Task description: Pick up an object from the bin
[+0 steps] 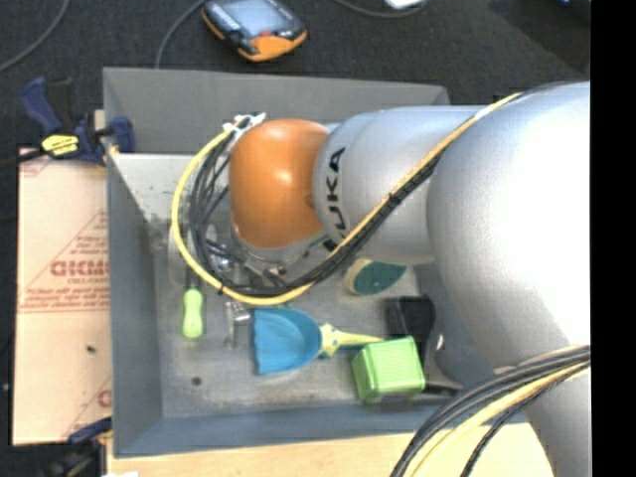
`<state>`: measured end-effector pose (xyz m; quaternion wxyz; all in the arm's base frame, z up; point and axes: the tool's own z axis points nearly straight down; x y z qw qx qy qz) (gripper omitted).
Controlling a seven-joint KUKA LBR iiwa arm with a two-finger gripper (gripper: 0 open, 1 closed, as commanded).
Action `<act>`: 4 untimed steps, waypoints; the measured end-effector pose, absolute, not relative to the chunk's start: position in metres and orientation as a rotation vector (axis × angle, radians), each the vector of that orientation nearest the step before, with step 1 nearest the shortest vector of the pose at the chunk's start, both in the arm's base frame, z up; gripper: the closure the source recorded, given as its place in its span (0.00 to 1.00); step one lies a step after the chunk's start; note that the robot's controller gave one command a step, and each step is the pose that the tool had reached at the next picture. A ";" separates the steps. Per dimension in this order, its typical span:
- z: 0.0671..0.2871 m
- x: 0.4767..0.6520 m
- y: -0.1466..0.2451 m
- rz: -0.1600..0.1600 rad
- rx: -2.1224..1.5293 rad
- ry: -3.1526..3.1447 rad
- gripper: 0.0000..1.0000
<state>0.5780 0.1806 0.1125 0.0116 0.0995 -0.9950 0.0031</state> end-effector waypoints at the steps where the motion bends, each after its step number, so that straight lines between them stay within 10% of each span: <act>1: 0.137 0.599 0.087 0.015 0.460 -3.085 0.00; 3: 0.065 0.521 0.028 0.012 0.522 -3.060 0.00; 4: 0.067 0.517 0.019 0.010 0.651 -3.029 0.00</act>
Offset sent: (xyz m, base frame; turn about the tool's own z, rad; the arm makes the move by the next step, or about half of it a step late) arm 0.0186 -0.0881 0.0264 -0.1040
